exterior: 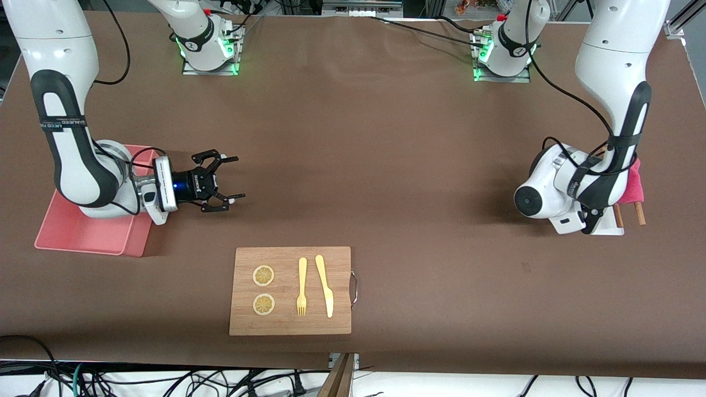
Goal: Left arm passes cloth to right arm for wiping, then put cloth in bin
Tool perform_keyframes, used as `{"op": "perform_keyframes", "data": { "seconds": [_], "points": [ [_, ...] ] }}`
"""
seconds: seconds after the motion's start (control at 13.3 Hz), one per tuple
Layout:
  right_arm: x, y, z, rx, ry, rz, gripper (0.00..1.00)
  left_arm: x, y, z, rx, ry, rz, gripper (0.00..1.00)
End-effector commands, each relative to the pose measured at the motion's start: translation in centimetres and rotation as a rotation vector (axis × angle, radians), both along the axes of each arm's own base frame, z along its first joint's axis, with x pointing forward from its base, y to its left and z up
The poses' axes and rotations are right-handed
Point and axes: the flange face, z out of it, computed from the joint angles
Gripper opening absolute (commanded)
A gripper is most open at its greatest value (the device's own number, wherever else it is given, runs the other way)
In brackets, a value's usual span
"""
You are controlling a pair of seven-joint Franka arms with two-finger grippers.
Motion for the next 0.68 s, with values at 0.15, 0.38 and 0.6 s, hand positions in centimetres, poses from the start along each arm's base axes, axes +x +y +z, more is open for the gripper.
{"op": "perform_keyframes", "data": {
  "seconds": [0.15,0.38,0.6],
  "points": [
    [0.1,0.1,-0.7,0.036,-0.016,-0.015,1.00,-2.4,0.6,-1.2,0.054,-0.005,0.088,1.00],
    [0.2,-0.1,-0.7,0.033,-0.017,-0.017,1.00,-3.2,1.5,-1.5,0.078,0.018,0.085,1.00],
    [0.2,-0.1,-0.8,0.033,-0.016,-0.017,1.00,-3.3,2.7,-1.7,0.093,0.020,0.078,1.00]
  ]
}}
